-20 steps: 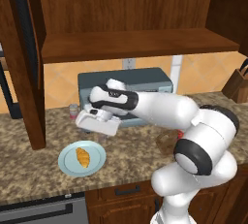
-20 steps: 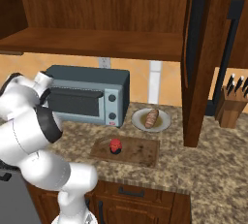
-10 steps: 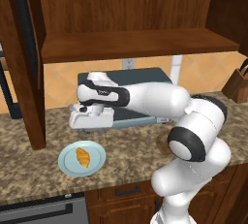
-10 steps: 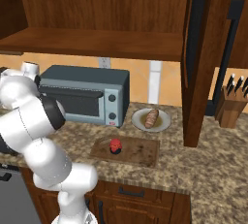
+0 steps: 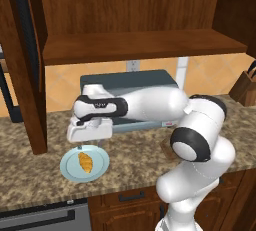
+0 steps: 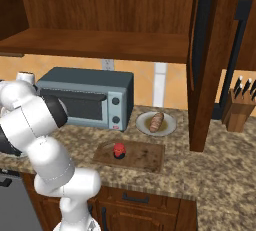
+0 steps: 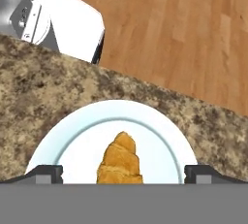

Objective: From the different types of pastries on the counter, select a croissant and place it on the cutting board. Then retrieve a jar of jam from the cabinet and place it alongside the croissant on the cutting board.

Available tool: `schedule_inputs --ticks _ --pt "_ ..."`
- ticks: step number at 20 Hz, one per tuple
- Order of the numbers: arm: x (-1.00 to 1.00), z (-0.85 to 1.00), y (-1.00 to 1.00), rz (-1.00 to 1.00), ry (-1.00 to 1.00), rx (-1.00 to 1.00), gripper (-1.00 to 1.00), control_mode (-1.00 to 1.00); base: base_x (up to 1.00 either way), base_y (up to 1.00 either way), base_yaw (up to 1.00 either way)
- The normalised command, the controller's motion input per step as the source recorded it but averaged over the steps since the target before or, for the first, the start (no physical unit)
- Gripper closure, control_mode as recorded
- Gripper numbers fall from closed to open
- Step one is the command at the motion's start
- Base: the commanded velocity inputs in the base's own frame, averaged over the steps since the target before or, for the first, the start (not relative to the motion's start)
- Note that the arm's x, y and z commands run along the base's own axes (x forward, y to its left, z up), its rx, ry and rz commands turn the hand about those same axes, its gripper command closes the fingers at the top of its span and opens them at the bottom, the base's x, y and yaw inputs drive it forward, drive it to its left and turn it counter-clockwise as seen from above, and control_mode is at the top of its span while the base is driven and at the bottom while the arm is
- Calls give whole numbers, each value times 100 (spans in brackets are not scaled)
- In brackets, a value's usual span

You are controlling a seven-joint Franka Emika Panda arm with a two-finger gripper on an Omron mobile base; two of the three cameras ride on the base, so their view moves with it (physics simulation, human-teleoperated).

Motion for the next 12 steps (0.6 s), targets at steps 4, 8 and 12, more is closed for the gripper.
schedule_inputs --ticks 4,8,12 --pt "1 -8 0 0 -11 -10 -100 -100 0 0 0" --pt "0 0 6 0 -3 -2 -100 -100 0 0 0" --pt "5 -8 31 0 -3 0 -100 -100 0 0 0"
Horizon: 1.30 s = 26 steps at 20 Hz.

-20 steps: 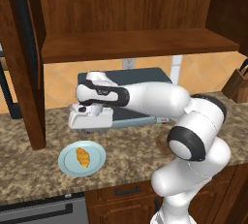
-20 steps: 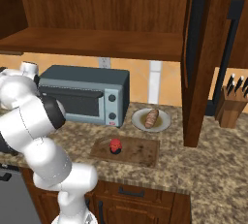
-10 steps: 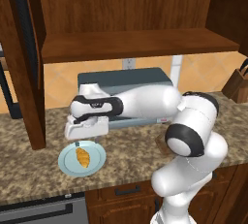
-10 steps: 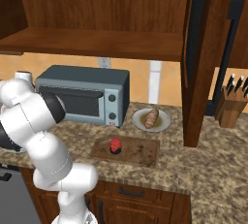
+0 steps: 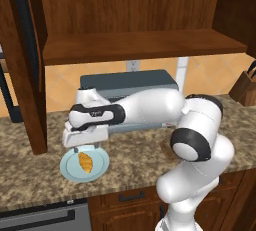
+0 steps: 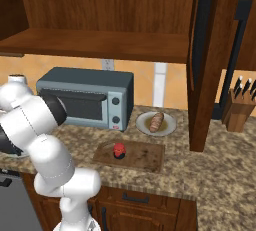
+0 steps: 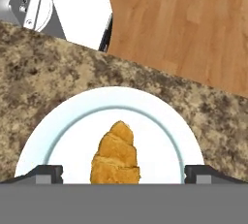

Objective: From the different types of pastries on the counter, select a croissant and place it on the cutting board. Then retrieve a jar of jam from the cabinet and place it alongside the croissant on the cutting board.

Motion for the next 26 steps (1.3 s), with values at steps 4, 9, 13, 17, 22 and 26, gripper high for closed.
schedule_inputs --ticks 4,9,13,17,22,26 --pt "18 -34 19 0 -10 0 -100 -100 0 0 0" --pt "30 -23 2 0 -11 0 -100 -100 0 0 0" --pt "3 -7 0 0 -9 0 -100 -100 0 0 0" --pt "-1 -27 0 0 -1 0 -100 -100 0 0 0" --pt "-3 -31 0 0 0 0 -100 -100 0 0 0" --pt "0 -30 0 0 0 0 -100 -100 0 0 0"
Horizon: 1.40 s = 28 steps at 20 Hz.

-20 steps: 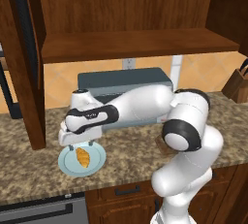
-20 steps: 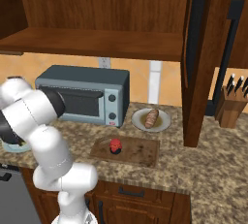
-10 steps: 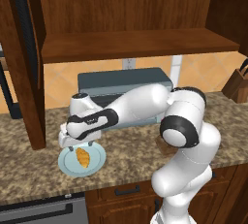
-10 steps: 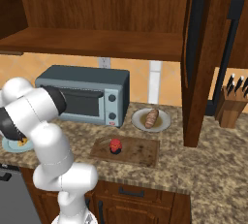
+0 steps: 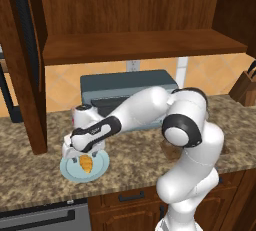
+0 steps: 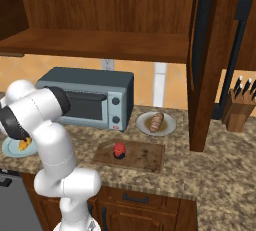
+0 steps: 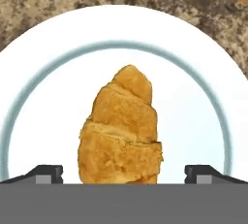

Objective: From the different types of pastries on the counter, select a croissant and place it on the cutting board. Then retrieve a jar of jam from the cabinet and place it alongside the croissant on the cutting board.

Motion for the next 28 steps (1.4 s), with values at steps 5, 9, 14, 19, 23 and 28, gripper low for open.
schedule_inputs --ticks 5,9,14,19,23,28 --pt "0 -32 0 0 0 0 -100 -100 0 0 0" --pt "0 -29 9 -1 1 0 -100 -100 0 0 0" --pt "0 -21 33 -6 4 3 100 -100 0 0 0" --pt "0 -14 18 -4 4 1 100 -100 0 0 0" --pt "0 18 0 0 0 0 100 -100 0 0 0" --pt "0 56 0 0 -1 0 100 -100 0 0 0"
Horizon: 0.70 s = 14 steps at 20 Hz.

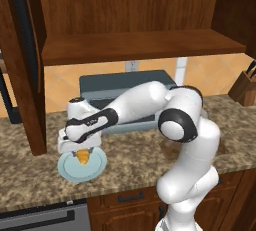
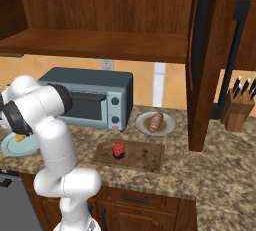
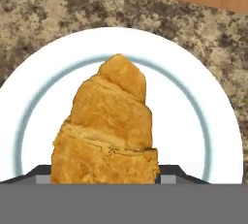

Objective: From the different types of pastries on the counter, select a croissant and place it on the cutting board. Then retrieve a jar of jam from the cabinet and place it alongside the croissant on the cutting board.

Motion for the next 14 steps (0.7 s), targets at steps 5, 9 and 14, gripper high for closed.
schedule_inputs --ticks 5,9,14 --pt "-8 60 -20 0 0 0 100 -100 0 0 0" --pt "-60 11 -58 0 0 0 100 -100 0 0 0" --pt "-36 0 -83 0 0 0 100 -100 0 0 0"
